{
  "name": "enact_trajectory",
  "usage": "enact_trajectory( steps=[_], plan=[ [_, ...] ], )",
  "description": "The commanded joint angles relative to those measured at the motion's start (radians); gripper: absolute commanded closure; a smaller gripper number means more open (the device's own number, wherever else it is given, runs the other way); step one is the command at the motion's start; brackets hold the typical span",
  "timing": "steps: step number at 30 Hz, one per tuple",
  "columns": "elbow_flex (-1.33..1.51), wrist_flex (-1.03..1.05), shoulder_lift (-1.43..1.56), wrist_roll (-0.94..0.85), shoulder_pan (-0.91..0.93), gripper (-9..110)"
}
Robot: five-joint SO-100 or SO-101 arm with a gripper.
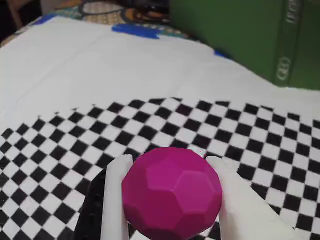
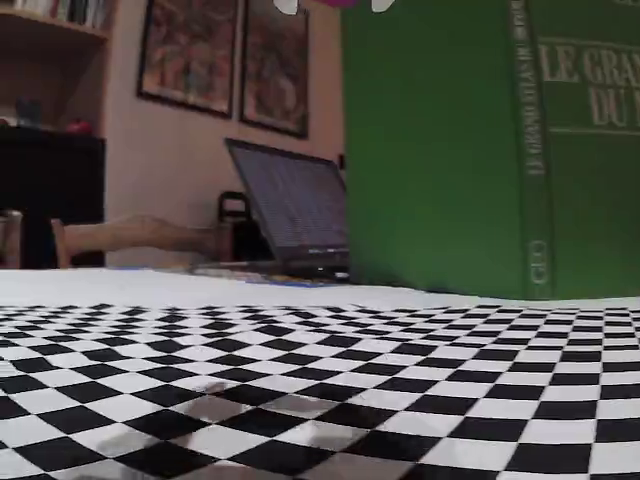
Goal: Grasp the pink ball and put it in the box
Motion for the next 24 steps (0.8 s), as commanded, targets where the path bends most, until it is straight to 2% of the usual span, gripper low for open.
enact_trajectory(
  steps=[1,24],
  plan=[
    [-0.003,-0.012,0.048,-0.002,-0.066,101],
    [0.020,-0.012,0.061,-0.006,-0.485,101]
  ],
)
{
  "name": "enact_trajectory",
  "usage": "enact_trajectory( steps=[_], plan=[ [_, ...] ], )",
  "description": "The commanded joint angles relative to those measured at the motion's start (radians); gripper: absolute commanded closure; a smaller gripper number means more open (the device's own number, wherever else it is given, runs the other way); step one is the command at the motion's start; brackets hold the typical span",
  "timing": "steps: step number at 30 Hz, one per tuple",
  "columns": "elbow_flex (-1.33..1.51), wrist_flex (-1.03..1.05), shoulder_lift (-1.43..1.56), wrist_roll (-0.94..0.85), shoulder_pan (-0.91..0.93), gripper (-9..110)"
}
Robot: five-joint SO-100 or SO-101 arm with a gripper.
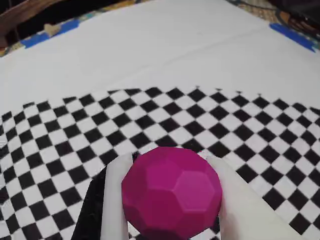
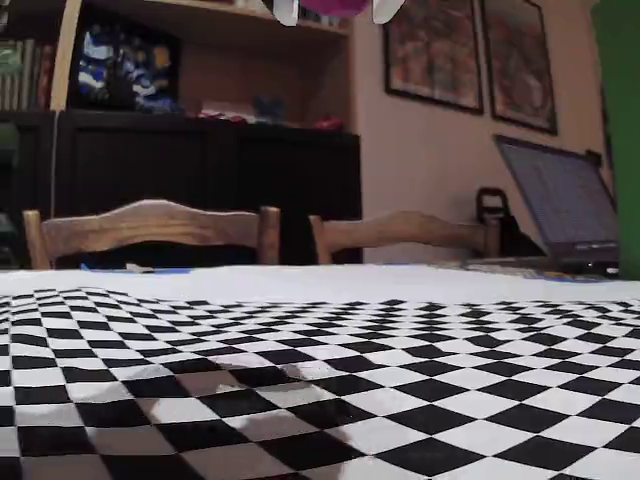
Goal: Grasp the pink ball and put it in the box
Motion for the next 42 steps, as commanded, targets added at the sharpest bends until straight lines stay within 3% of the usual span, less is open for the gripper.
enact_trajectory(
  steps=[1,42],
  plan=[
    [-0.003,-0.012,0.064,-0.006,-0.046,101],
    [0.072,-0.009,0.155,0.000,-0.721,101]
  ],
)
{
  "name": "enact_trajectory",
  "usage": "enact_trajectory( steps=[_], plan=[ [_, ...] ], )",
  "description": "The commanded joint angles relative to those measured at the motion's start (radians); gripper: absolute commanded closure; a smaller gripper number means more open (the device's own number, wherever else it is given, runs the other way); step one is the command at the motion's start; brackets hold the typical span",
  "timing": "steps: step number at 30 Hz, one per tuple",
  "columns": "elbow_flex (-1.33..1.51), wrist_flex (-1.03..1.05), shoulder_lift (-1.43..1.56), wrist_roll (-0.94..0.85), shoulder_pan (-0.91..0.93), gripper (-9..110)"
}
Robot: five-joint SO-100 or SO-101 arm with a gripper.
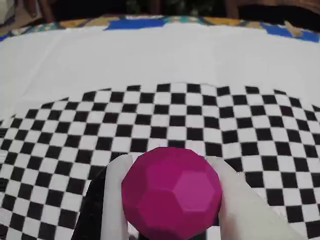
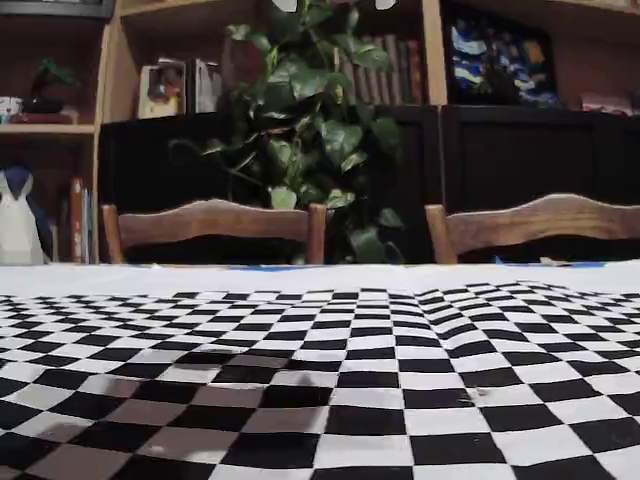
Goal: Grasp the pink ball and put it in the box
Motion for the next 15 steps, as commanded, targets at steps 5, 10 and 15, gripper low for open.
enact_trajectory(
  steps=[5,10,15],
  plan=[
    [-0.008,-0.009,0.041,-0.002,-0.097,101],
    [-0.008,-0.009,0.037,-0.005,-0.163,101],
    [-0.008,-0.009,0.037,-0.003,-0.232,101]
  ],
)
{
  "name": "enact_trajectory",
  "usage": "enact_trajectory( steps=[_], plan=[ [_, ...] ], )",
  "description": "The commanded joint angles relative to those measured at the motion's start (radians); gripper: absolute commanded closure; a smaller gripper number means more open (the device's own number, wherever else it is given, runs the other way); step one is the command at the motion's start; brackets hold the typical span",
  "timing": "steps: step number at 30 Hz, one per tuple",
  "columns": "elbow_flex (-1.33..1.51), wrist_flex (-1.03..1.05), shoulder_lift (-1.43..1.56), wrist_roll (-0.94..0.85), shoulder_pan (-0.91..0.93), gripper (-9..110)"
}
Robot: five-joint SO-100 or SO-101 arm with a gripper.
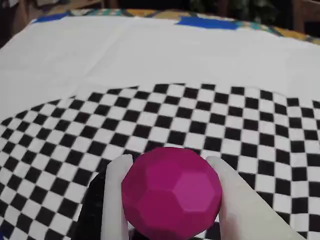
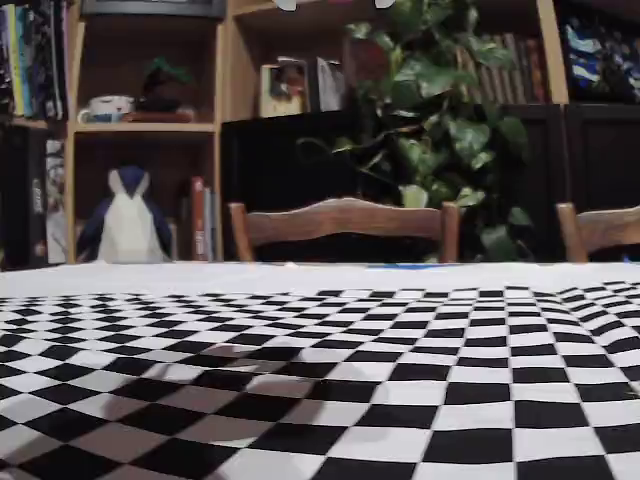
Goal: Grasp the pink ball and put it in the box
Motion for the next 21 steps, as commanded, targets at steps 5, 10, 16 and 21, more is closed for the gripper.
enact_trajectory(
  steps=[5,10,16,21],
  plan=[
    [-0.006,-0.009,0.035,-0.002,-0.089,101],
    [-0.002,-0.009,0.035,-0.008,-0.156,101],
    [-0.006,-0.012,0.029,-0.008,-0.212,101],
    [0.003,-0.012,0.046,-0.002,-0.276,101]
  ],
)
